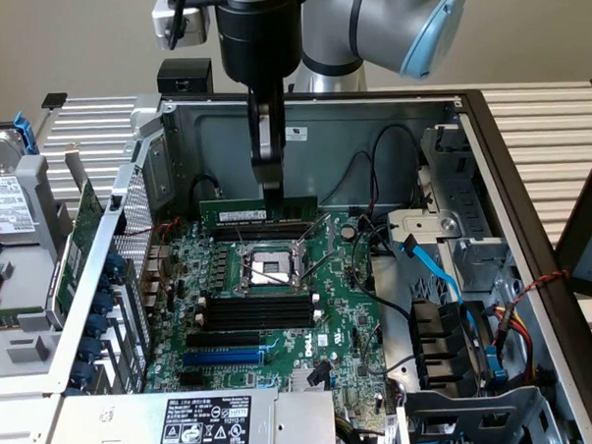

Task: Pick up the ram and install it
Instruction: 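Pick up the ram and move it above insertion slot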

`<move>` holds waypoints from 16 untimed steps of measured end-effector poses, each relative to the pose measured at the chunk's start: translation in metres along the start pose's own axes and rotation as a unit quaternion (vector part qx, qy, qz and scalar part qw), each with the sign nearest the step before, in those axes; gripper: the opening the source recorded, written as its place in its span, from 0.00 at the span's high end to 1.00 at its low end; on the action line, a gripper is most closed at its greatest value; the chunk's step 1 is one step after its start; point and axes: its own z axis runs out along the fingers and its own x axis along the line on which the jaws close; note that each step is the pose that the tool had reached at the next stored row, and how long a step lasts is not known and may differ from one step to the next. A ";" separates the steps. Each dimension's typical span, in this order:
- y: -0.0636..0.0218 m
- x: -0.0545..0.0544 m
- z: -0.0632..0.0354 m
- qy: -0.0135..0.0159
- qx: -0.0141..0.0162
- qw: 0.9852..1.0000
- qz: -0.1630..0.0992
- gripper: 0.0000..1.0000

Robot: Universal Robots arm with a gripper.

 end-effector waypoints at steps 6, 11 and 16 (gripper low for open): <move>0.0006 0.000 0.0091 0.001 0.000 1.000 0.013 0.88; 0.0013 0.000 0.0177 0.002 0.000 1.000 0.022 0.88; 0.0014 0.002 0.0201 0.011 0.004 1.000 0.021 0.88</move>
